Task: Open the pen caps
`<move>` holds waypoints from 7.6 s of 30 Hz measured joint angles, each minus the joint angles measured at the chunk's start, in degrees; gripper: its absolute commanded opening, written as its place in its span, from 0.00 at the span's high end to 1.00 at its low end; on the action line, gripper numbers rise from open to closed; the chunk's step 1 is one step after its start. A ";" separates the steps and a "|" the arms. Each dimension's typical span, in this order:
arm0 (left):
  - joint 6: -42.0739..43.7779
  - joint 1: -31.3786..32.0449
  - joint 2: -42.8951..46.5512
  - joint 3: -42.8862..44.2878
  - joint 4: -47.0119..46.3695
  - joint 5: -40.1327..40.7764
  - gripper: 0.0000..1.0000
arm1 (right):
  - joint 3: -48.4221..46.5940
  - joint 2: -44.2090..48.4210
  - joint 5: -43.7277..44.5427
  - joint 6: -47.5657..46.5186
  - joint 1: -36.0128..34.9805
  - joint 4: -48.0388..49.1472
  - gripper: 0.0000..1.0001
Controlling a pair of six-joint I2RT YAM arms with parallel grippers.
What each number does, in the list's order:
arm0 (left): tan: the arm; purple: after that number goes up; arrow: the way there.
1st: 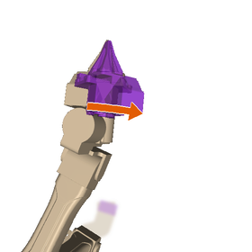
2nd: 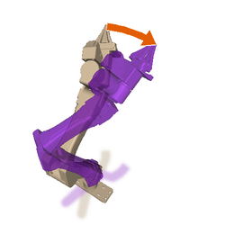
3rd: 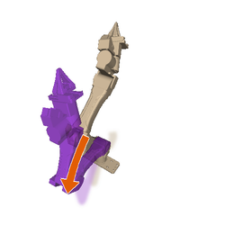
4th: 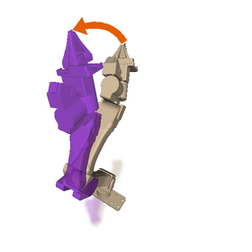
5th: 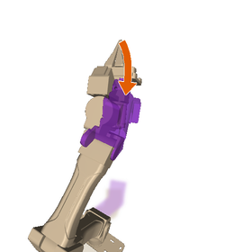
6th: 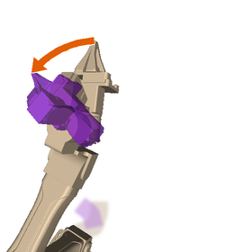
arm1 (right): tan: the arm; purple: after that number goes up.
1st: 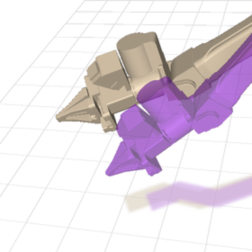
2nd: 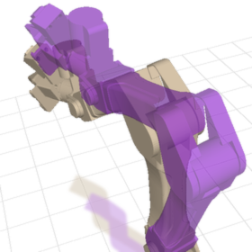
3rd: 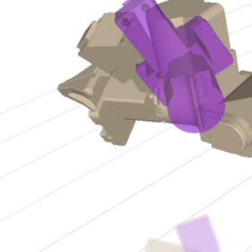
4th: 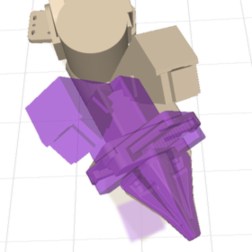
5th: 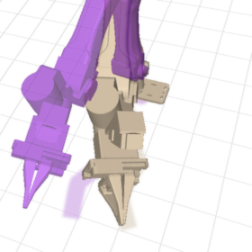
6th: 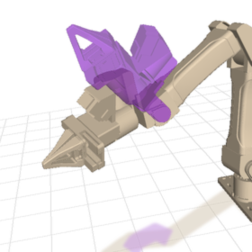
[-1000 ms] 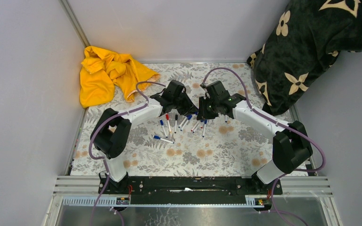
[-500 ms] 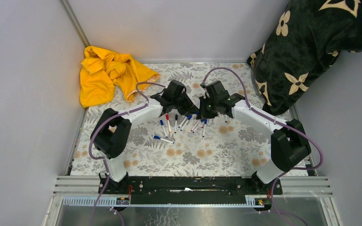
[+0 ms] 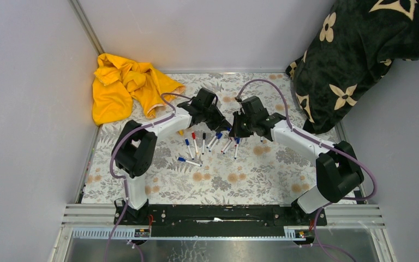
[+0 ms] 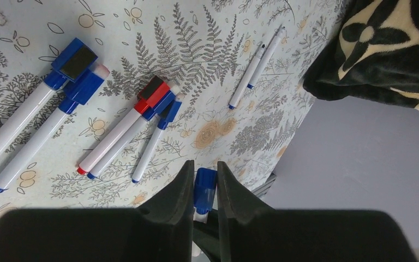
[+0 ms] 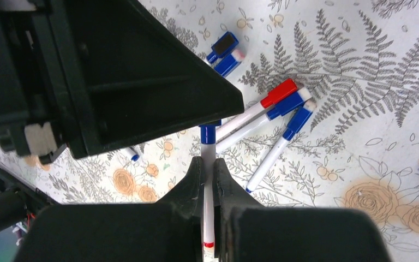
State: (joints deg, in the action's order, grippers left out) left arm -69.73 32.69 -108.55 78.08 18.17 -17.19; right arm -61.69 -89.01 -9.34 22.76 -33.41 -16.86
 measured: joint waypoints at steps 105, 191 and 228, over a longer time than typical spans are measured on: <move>13.51 -4.61 11.96 -1.16 20.83 33.88 0.21 | -0.37 -7.56 19.71 2.95 -4.90 -8.17 0.53; 2.43 4.04 4.48 -9.99 -14.64 0.55 0.48 | 0.61 5.44 -3.78 0.83 1.49 -7.52 1.00; 0.96 4.20 5.31 -12.90 -19.08 0.87 0.96 | 2.29 5.44 -8.59 1.46 2.64 -5.22 0.78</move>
State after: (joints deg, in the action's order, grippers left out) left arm -68.77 36.88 -103.24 65.19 -0.91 -16.32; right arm -59.40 -83.57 -17.93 24.23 -30.76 -22.09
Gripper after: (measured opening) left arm 0.237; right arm 0.171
